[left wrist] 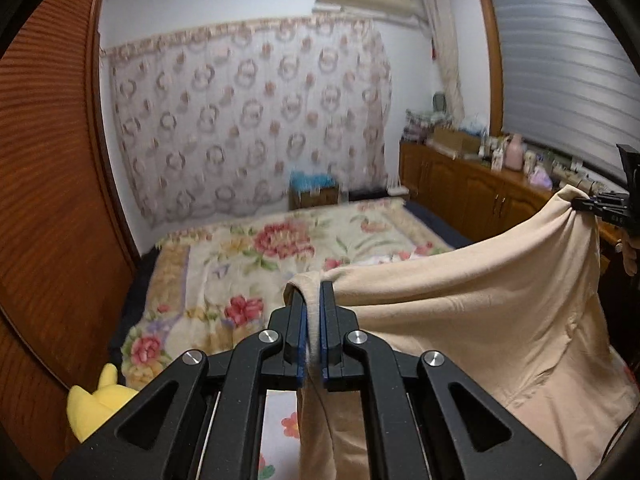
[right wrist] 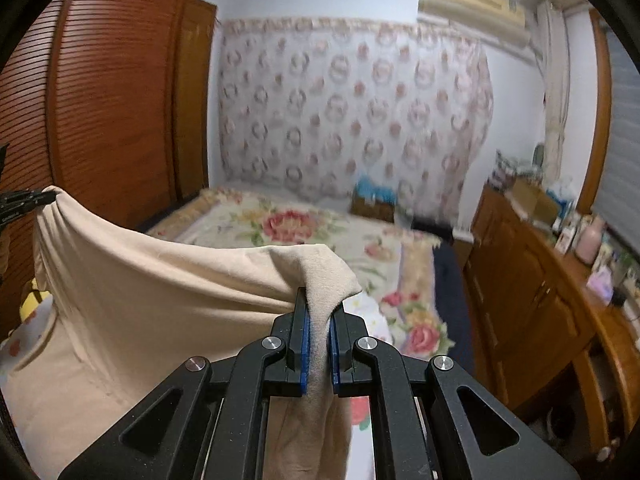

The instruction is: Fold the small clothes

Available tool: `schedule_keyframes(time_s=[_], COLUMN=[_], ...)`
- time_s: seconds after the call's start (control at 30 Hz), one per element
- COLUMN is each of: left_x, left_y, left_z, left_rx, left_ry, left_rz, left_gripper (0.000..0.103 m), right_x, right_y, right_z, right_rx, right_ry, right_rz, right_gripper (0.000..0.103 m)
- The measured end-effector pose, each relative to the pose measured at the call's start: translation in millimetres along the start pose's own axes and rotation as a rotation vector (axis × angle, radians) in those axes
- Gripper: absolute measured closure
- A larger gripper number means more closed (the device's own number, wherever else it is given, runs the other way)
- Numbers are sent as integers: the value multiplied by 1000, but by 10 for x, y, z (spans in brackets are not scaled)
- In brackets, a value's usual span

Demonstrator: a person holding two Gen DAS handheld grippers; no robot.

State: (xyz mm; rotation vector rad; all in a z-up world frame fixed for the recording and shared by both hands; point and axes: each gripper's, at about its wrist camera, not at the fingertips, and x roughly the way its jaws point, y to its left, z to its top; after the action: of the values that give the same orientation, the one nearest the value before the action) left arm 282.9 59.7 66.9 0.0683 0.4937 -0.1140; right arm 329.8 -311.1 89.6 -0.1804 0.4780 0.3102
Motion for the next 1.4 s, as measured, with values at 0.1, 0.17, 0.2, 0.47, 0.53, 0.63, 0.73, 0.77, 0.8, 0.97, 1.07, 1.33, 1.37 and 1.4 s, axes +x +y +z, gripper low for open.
schedule_keyframes(time_s=[0.1,0.17,0.2,0.47,0.53,0.63,0.73,0.77,0.8,0.97,1.07,1.33,1.37,1.4], left_x=[234,377,457,1145,1265,1428,1521,1510,1478,1209,1049,684,669,644], left_y=[24,38,47,65,48,38,81,99,114,176,240,202,216,213], left_z=[-87,-128,-140,-191,-217,-264,-301,-311,-318,-405,-491,-856,-888,-910], left_rx=[-8,-7,-8,5,13,23,-11,-17,-17,-21,-42,-44,-55,-66], left_ry=[46,73,88,185,207,242,291,289,283,278,276,311,313,310], left_rz=[-1,1,-1,-6,-9,-25,-51,-53,-58,-71,-84,-52,-52,-55], left_gripper=[97,97,97,97,97,97,85,73,65,34,22,22,22,22], right_x=[47,168,257,664,749,863,875,840,843,498,136,-489,-563,-572], right_y=[90,94,91,71,83,82,88,91,86,91,133,256,271,267], right_z=[148,201,253,344,335,344,334,341,324,331,284,-182,-237,-279], right_rx=[-5,1,3,27,31,51,78,92,98,125,146,214,222,225], right_ry=[45,78,93,201,225,267,298,307,308,286,254,270,279,284], right_rz=[-1,-5,-8,-35,-36,-42,-43,-44,-51,-52,-32,11,16,12], right_gripper=[96,96,96,96,95,95,95,89,86,82,69,65,65,65])
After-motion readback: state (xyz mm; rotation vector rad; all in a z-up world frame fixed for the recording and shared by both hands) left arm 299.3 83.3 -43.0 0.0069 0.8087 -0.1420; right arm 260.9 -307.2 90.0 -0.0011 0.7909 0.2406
